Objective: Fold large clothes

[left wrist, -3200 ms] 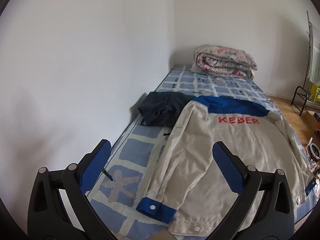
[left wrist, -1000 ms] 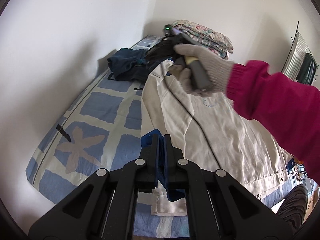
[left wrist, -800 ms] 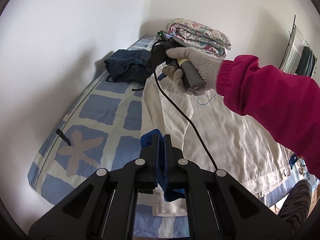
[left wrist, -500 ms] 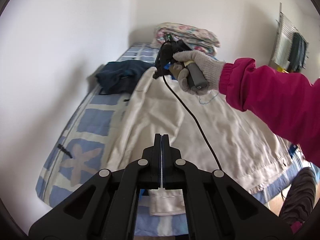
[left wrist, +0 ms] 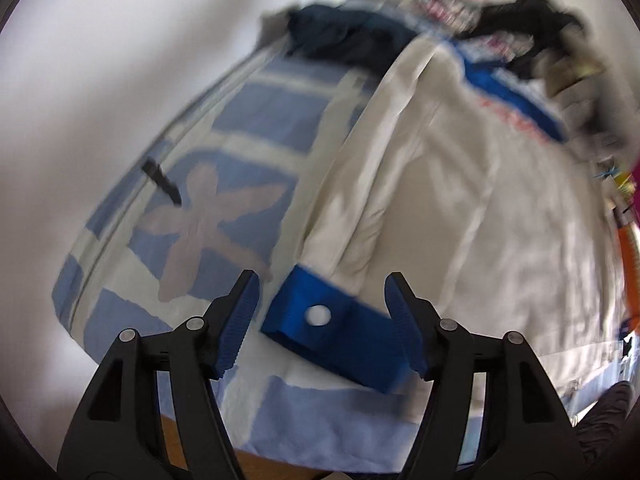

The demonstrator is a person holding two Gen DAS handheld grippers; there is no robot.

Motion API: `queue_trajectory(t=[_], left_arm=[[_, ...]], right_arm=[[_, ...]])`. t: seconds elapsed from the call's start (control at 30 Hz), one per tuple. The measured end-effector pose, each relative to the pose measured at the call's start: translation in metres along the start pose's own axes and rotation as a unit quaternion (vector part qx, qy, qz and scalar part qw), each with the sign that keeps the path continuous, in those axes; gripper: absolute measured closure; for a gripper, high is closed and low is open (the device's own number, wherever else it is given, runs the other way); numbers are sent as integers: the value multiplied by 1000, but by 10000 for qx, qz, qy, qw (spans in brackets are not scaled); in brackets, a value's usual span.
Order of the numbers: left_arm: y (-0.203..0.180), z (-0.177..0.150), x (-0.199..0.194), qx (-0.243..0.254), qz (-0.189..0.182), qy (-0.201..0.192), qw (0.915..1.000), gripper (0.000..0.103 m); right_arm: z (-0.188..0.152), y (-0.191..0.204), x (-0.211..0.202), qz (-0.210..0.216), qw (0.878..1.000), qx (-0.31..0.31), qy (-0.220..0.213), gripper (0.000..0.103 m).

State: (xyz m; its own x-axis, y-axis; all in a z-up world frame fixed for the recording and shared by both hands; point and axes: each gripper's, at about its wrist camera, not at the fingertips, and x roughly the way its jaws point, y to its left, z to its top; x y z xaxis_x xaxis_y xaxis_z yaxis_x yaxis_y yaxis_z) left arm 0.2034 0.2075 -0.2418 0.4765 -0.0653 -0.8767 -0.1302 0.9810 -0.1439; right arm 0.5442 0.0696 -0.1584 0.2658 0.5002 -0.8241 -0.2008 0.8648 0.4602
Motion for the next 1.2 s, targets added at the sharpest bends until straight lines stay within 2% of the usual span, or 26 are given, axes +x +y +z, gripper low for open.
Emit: queue_trajectory(t=[0.07, 0.1, 0.17, 0.2, 0.23, 0.3, 0.4, 0.53, 0.57, 0.77, 0.8, 0.87, 0.9, 1.0, 1.2], left_arm=[[1, -3, 22, 96, 133, 310, 9994, 47], [0, -5, 30, 149, 208, 413, 9988, 58], [2, -8, 28, 65, 83, 232, 9997, 74], [4, -7, 24, 15, 82, 151, 9999, 92], [8, -8, 21, -51, 56, 71, 9999, 97], [7, -8, 3, -117, 5, -130, 9998, 98], [-6, -8, -33, 104, -83, -537, 9985, 99], [-31, -12, -73, 498, -244, -968, 9938, 99], [-37, -12, -78, 581, -253, -1039, 9926, 99], [-78, -17, -102, 1228, -321, -1366, 9825, 100], [-84, -19, -104, 1341, -367, -1381, 9806, 100], [-100, -19, -106, 1527, -400, -1399, 9775, 100], [-107, -21, -107, 1618, -429, -1403, 9759, 101], [-121, -25, -111, 1836, -483, -1386, 9720, 101], [-148, -36, -115, 2230, -600, -1387, 9630, 102]], right_arm=[[-1, 4, 5, -14, 10000, -29, 48, 48], [-1, 5, 7, -19, 10000, -28, 57, 48], [0, 5, 10, -52, 9999, -43, 77, 48], [-1, 5, 11, -66, 9999, -48, 83, 48], [-1, 6, 13, -96, 9999, -64, 98, 48], [0, 6, 16, -149, 9998, -73, 109, 47], [3, 12, 24, -184, 9997, -101, 133, 45], [11, 27, 48, -287, 9992, -127, 237, 29], [13, 32, 55, -290, 9991, -147, 270, 29], [24, 46, 88, -924, 9944, -255, 440, 31], [24, 47, 91, -1015, 9933, -269, 478, 34], [25, 46, 99, -1173, 9907, -291, 623, 51], [25, 44, 100, -1150, 9907, -290, 667, 68], [23, 35, 93, -1018, 9926, -217, 629, 87], [12, -18, 40, 22, 9993, 317, 201, 93]])
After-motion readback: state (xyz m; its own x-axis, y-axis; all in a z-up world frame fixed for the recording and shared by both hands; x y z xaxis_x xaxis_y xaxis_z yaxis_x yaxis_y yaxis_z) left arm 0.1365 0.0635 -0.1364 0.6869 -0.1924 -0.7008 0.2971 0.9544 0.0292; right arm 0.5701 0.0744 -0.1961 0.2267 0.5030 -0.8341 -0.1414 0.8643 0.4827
